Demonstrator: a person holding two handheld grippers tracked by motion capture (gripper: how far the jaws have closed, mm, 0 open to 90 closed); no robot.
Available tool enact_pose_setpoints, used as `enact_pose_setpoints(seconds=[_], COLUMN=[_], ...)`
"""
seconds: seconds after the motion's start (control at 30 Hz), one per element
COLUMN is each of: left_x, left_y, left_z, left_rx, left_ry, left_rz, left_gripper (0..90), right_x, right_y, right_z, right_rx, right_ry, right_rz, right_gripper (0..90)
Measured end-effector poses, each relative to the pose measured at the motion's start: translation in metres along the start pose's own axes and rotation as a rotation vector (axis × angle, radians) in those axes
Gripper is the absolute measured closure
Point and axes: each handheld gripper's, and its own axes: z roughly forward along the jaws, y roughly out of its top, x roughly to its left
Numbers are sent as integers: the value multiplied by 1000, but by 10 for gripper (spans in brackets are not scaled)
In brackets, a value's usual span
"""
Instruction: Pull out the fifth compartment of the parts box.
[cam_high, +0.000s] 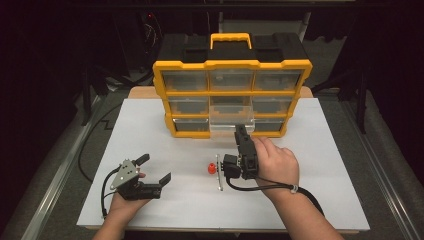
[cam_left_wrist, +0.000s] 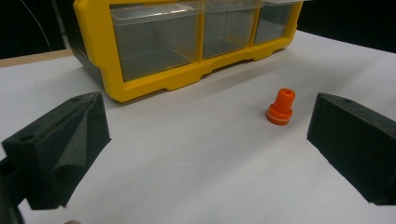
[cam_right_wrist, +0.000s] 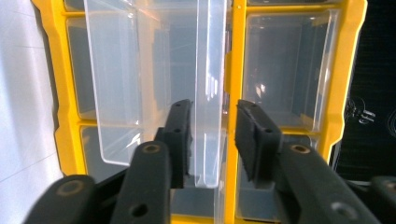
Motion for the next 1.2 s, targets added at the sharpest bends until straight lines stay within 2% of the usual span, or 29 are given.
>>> enact_pose_setpoints(seconds=[0.1,0.23,0.47,0.7,0.73,0.77,0.8,1.2], left_x=[0,0,0,0,0,0,0,0], left_y=[0,0,0,0,0,0,-1,-1], left_z=[0,0,1,1,1,1,1,2], left_rx=[-1,0,4,10,12,12,13,20], left_ry=[1,1,3,3,5,5,6,13], left_rz=[-2,1,3,6,6,6,6,2], left_gripper=[3,3,3,3,2,2,2,2], right_x=[1,5,18,37,45,45,52,91], right_y=[-4,-11,-24,-35,-39,-39,-42,-61], right_z=[-5,-10,-15,-16,-16,-16,-16,-15], right_rx=[-2,3,21,23,30,30,35,82], right_ry=[20,44,71,101,115,115,125,198], right_rz=[15,11,18,35,38,38,40,62], right_gripper=[616,583,533,494,483,483,472,454])
